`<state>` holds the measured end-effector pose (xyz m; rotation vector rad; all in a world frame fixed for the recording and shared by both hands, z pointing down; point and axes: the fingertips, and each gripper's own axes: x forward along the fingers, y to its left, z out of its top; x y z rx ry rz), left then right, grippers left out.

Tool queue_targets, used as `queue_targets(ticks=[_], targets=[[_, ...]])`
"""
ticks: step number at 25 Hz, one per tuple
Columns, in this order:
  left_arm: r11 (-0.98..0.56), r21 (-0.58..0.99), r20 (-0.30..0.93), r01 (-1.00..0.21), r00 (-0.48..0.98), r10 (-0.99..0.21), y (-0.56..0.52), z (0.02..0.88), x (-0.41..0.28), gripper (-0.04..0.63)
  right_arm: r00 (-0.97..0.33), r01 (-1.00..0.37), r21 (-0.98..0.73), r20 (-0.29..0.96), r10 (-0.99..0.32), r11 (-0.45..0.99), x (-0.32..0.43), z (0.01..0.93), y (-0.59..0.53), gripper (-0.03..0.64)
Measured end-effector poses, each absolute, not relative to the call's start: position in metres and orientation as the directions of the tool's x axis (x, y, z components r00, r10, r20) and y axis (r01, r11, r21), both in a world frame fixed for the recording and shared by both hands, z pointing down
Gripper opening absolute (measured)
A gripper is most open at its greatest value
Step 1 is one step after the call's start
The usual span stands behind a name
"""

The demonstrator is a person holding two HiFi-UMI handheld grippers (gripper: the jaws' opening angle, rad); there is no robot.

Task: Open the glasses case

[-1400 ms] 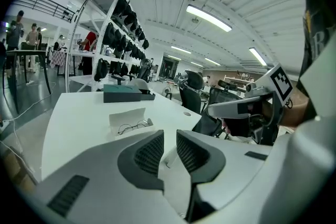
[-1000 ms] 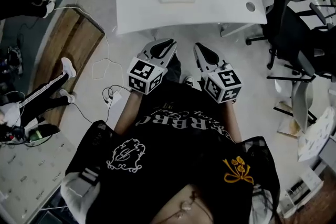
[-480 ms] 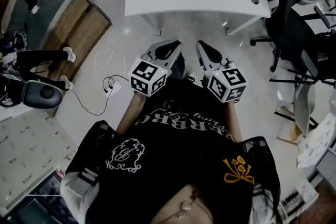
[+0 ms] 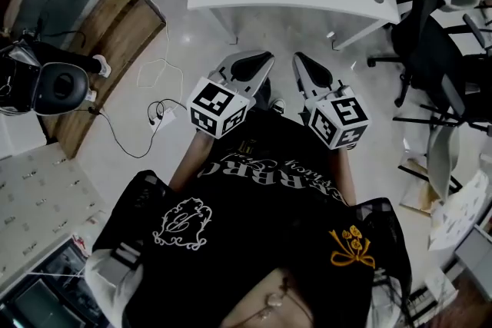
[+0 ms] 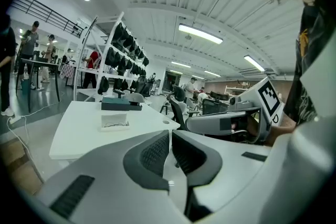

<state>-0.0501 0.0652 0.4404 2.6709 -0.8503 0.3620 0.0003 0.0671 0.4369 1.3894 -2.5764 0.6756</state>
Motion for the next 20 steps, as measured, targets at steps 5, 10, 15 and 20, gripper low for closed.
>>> queue_targets(ticks=[5,10,15,20], targets=[[-0.783,0.208,0.317,-0.587,0.797,-0.514,0.071,0.432,-0.046,0.034,-0.570,-0.818,-0.305,0.319,-0.757,0.487,0.000,0.431,0.071,0.012],[-0.786,0.199,0.314,-0.585,0.798,-0.514,0.072,0.428,-0.046,0.034,-0.574,-0.815,-0.310,0.319,-0.754,0.489,-0.002,0.429,0.071,0.012],[-0.783,0.195,0.316,-0.591,0.793,-0.520,0.072,0.425,-0.043,0.034,-0.577,-0.813,-0.316,0.320,-0.752,0.489,0.003,0.427,0.070,0.012],[-0.779,0.196,0.320,-0.595,0.790,-0.523,0.068,0.426,-0.040,0.034,-0.580,-0.811,-0.319,0.324,-0.748,0.491,0.005,0.429,0.066,0.012]])
